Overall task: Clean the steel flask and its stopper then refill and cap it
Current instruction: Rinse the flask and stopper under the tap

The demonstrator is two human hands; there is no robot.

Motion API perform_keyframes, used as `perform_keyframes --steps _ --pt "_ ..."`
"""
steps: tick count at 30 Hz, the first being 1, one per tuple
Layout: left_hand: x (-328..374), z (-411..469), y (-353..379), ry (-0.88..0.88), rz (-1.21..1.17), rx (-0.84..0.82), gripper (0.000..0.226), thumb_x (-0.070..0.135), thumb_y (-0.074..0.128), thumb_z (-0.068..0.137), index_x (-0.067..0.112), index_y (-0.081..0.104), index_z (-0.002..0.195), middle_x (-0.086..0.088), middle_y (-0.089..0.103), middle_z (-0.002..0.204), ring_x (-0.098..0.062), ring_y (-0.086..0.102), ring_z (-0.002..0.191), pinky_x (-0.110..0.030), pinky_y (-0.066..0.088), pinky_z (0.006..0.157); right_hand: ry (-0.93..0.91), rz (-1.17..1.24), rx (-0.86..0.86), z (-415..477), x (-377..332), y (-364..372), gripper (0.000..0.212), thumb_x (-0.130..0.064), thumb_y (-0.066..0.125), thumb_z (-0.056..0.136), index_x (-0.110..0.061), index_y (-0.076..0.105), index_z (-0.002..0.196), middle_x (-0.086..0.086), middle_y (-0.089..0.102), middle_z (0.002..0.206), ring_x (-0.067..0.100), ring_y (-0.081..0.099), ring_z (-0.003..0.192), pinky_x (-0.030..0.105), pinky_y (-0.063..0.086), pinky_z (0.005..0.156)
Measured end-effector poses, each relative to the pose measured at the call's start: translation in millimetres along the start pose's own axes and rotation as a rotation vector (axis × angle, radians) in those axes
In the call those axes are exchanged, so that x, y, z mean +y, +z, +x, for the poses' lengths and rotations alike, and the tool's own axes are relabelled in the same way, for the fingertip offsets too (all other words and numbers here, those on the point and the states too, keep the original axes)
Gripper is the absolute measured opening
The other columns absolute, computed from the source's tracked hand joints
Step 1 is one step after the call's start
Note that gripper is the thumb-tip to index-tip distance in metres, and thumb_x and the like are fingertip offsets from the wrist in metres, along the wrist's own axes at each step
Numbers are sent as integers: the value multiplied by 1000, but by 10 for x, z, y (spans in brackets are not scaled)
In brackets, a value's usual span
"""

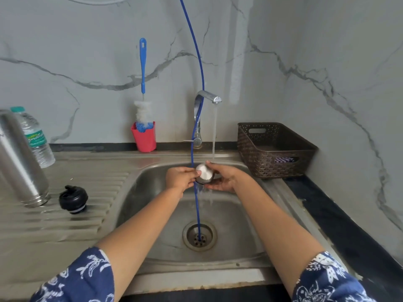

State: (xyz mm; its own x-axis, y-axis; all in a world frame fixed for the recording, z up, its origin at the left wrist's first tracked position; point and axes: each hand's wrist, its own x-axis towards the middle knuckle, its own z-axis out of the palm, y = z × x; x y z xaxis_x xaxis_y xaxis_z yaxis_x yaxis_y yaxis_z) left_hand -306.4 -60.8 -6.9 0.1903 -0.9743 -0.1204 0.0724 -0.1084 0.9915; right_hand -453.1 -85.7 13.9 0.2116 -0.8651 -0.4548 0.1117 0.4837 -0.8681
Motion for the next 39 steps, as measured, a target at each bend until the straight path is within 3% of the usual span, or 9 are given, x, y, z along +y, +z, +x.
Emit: perform_keyframes --steps 6,9,14,17,20,22,30,35,39 --pt "101 -351 -463 116 272 -123 34 9 74 81 7 67 115 -5 70 101 -11 64 92 -20 49 65 -57 -329 54 -159 -35 343 29 -34 71 81 -13 59 98 10 62 92 19 60 76 29 51 62" --pt "193 -523 -843 199 521 -187 39 15 74 82 13 66 120 -6 68 116 -16 63 107 -27 50 88 -118 -449 65 -309 -142 527 21 -29 64 82 -12 57 93 10 60 89 19 59 72 25 49 59" --pt "264 -862 -1434 311 1331 65 46 38 62 90 27 54 134 -1 59 133 -23 56 120 -33 46 96 -326 -683 23 -458 -221 762 20 -22 60 83 -8 57 96 6 56 83 16 54 66 26 49 60" --pt "194 -964 -1687 219 1499 44 46 40 57 92 22 53 133 -5 57 132 -26 55 119 -35 47 93 -449 -928 58 -473 -153 952 35 -30 62 79 -10 59 108 3 60 76 19 58 63 27 48 59" --pt "86 -980 -1822 207 1508 37 33 41 58 91 17 61 113 -6 61 120 -26 58 107 -34 48 84 -641 -986 154 -478 -95 1120 38 -41 60 80 -18 55 110 3 63 96 22 61 85 29 47 73" --pt "38 -997 -1863 235 1516 43 30 42 56 92 15 62 104 -4 60 115 -24 57 103 -34 46 80 -664 -1041 158 -468 -66 1229 35 -44 59 81 -19 56 106 3 62 94 23 58 86 31 48 76" --pt "33 -1059 -1953 276 1398 53 33 36 57 93 17 63 119 -1 60 120 -21 56 109 -30 45 83 -536 -1155 111 -387 -89 1532 34 -45 59 78 -16 60 96 4 64 71 26 67 68 38 57 73" --pt "26 -1060 -2007 283 1386 31 36 36 58 93 18 62 123 1 61 118 -20 56 107 -30 46 85 -568 -1152 4 -220 -332 2002 32 -39 59 81 -16 58 102 8 63 86 26 66 73 38 59 72" --pt "30 -1032 -2078 273 1386 -24 45 39 58 93 24 54 135 4 54 136 -20 49 124 -32 43 98 -552 -1274 -107 -76 -360 2528 42 -34 61 82 -7 58 114 8 60 87 27 63 73 34 56 65"
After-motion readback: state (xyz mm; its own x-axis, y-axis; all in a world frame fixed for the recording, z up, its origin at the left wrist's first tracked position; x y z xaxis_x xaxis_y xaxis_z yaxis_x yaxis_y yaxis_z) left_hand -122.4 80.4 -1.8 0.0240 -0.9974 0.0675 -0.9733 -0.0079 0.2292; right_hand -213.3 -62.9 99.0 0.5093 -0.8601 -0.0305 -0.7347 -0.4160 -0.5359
